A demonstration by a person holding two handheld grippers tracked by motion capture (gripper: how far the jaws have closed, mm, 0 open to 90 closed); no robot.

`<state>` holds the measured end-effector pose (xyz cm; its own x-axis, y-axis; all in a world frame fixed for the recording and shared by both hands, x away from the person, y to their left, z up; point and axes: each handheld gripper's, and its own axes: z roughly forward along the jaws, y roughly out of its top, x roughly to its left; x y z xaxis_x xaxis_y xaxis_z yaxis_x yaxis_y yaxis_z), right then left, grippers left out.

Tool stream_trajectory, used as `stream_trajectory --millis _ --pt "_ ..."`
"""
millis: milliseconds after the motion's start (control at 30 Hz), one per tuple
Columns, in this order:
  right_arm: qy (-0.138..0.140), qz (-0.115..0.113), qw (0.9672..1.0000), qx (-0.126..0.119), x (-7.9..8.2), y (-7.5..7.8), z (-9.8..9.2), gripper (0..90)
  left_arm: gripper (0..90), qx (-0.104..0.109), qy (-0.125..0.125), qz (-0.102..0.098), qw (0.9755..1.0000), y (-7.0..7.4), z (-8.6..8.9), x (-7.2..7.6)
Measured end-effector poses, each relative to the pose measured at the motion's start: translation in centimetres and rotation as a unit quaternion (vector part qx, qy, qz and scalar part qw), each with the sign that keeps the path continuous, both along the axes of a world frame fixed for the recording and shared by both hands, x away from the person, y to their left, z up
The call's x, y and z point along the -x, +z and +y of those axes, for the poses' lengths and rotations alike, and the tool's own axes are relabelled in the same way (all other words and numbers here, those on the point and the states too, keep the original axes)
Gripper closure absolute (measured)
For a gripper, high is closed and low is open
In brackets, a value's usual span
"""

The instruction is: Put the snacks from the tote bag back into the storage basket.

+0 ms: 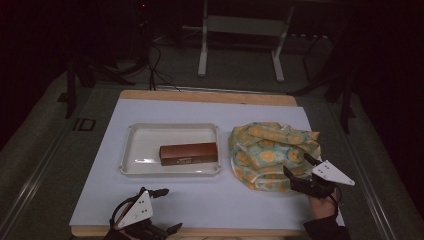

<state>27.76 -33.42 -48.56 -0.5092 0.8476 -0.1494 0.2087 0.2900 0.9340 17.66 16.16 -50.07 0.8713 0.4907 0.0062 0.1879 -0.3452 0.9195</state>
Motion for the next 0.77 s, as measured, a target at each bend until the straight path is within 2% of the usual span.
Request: stream_trajectory --millis 500,767 --pt "0.007 -0.001 1.0 0.002 -0.03 -0.12 0.23 13.8 0.0 -0.004 0.002 0.0 1.0 -0.05 -0.05 -0.09" --pt "0.009 0.0 0.9999 -0.006 -0.02 -0.09 0.04 14.0 0.0 -0.004 0.002 0.001 1.0 -0.05 -0.09 -0.14"
